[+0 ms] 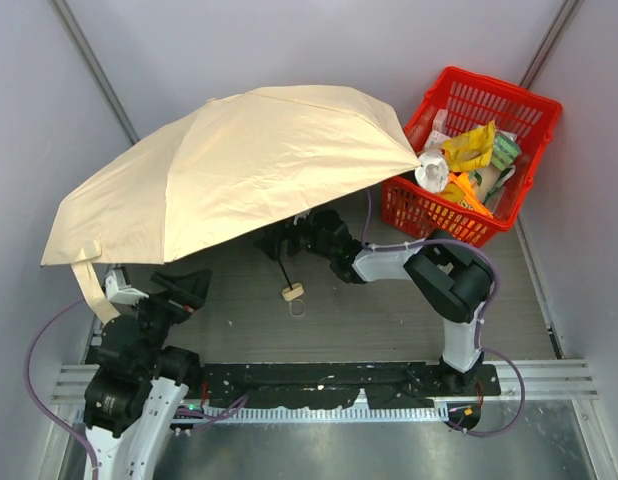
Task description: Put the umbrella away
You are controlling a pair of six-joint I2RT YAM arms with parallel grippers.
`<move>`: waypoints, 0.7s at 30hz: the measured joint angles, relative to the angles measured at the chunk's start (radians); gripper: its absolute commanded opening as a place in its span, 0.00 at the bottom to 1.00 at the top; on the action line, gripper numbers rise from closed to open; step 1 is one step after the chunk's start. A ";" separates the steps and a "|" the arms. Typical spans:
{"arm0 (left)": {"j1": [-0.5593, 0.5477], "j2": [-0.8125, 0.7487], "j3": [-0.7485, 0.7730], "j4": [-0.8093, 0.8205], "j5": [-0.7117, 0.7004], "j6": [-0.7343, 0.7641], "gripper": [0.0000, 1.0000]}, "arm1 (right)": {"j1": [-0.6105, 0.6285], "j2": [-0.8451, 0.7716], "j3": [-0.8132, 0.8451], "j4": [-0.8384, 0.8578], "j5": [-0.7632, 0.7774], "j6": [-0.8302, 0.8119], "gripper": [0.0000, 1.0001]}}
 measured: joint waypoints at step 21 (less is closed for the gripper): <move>0.000 0.000 -0.016 0.013 0.091 -0.054 0.99 | 0.020 -0.070 0.214 -0.247 -0.045 0.017 0.01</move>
